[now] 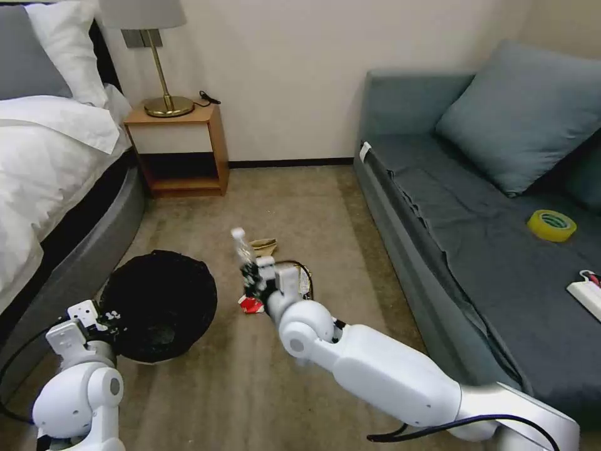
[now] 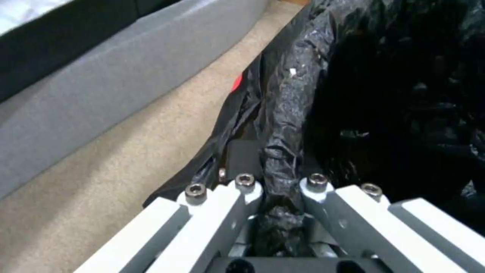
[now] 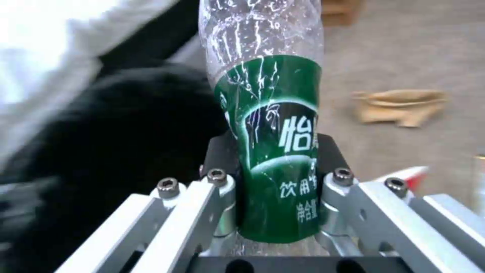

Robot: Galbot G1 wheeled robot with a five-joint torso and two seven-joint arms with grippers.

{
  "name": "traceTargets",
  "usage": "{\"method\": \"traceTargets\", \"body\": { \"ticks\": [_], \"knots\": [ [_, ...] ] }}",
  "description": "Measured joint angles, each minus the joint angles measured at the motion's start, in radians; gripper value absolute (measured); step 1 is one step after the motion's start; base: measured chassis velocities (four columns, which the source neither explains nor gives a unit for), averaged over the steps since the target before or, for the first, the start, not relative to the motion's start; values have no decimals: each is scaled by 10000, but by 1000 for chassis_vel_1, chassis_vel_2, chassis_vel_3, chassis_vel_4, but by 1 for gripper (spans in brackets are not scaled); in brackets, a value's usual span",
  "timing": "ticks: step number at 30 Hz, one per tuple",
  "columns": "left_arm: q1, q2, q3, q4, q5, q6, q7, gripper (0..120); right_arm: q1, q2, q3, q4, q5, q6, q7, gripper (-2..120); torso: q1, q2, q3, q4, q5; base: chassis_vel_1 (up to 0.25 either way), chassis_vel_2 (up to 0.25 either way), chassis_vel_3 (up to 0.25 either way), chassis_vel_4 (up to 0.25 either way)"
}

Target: Pick up the trash bin, then pick up the garbage on the floor and place it into the trash bin.

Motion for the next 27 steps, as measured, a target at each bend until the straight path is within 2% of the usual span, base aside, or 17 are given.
{"method": "traceTargets", "body": {
  "ticks": [5,8,15,19,20,24,25,27],
  "knots": [
    [6,-133,135,4,106,-10,12,3,-37,645,-570,-99,-65,50,94,18,-1,-1,0,0,1,0,0,0,0],
    [35,-218,232,-59,210,-12,15,3,-89,1296,-1110,-800,-429,215,115,18,0,0,0,1,-1,0,0,0,0],
    [83,-319,370,-191,333,-12,17,3,-132,1716,-1573,-1496,-709,223,-49,18,0,0,0,1,0,0,0,0,0],
    [141,-415,488,-325,423,0,24,3,-220,1673,-1665,-1750,-888,220,-312,35,-1,1,0,-1,0,0,0,0,0],
    [141,-415,488,-325,423,0,24,3,-220,1673,-1665,-1750,-888,220,-312,35,-1,1,0,-1,0,0,0,0,0],
    [147,-445,506,-356,483,12,33,3,-259,1454,-1602,-1624,-963,220,-404,54,0,0,0,-1,1,0,0,0,0],
    [147,-445,506,-356,483,12,33,3,-259,1454,-1602,-1624,-963,220,-404,54,0,0,0,-1,1,0,0,0,0],
    [159,-456,505,-381,489,16,37,3,-252,1373,-1583,-1563,-971,219,-413,65,0,0,0,-2,1,0,0,0,0]
  ]
}}
